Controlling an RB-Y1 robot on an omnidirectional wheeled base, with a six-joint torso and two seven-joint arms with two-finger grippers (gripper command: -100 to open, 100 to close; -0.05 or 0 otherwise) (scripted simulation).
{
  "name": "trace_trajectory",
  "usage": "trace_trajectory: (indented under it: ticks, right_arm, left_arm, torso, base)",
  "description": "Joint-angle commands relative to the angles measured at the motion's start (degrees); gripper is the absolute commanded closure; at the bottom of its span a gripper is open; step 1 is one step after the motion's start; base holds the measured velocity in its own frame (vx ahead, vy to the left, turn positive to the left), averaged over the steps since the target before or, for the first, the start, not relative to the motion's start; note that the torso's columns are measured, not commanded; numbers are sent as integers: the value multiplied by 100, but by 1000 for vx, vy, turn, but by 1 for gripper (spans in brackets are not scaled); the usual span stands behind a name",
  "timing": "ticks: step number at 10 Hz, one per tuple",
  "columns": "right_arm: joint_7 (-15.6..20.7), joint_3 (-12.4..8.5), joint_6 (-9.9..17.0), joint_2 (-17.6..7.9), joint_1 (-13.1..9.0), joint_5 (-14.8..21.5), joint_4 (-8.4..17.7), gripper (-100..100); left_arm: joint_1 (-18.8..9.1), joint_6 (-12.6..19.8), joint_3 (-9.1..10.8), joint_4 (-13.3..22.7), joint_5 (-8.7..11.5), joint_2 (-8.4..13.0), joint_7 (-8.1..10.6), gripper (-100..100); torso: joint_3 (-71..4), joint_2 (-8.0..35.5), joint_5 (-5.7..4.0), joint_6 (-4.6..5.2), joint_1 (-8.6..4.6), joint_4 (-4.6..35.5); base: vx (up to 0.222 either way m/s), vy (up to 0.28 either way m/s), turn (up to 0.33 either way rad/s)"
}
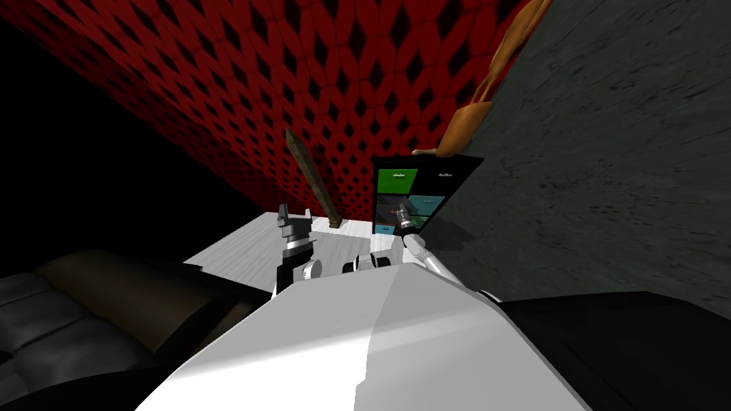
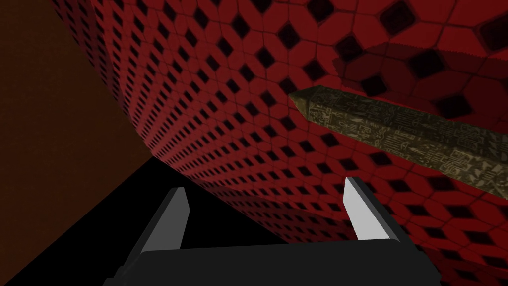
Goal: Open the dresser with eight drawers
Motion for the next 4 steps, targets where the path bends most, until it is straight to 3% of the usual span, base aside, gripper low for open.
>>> trace_trajectory:
  ticks: [1, 4]
  right_arm:
    - [0, 3, -6, 1, 6, -1, 7, 0]
    - [-1, 7, -15, 3, 15, -3, 18, 0]
  left_arm:
    - [0, 0, 0, 0, 0, 0, 0, 0]
    - [0, 0, 0, 0, 0, 0, 0, 0]
  torso:
    - [-4, -6, -2, 1, -2, -5]
    - [-8, -13, -8, 1, -5, -13]
  base:
    - [0, 0, 0]
    - [0, 0, 0]
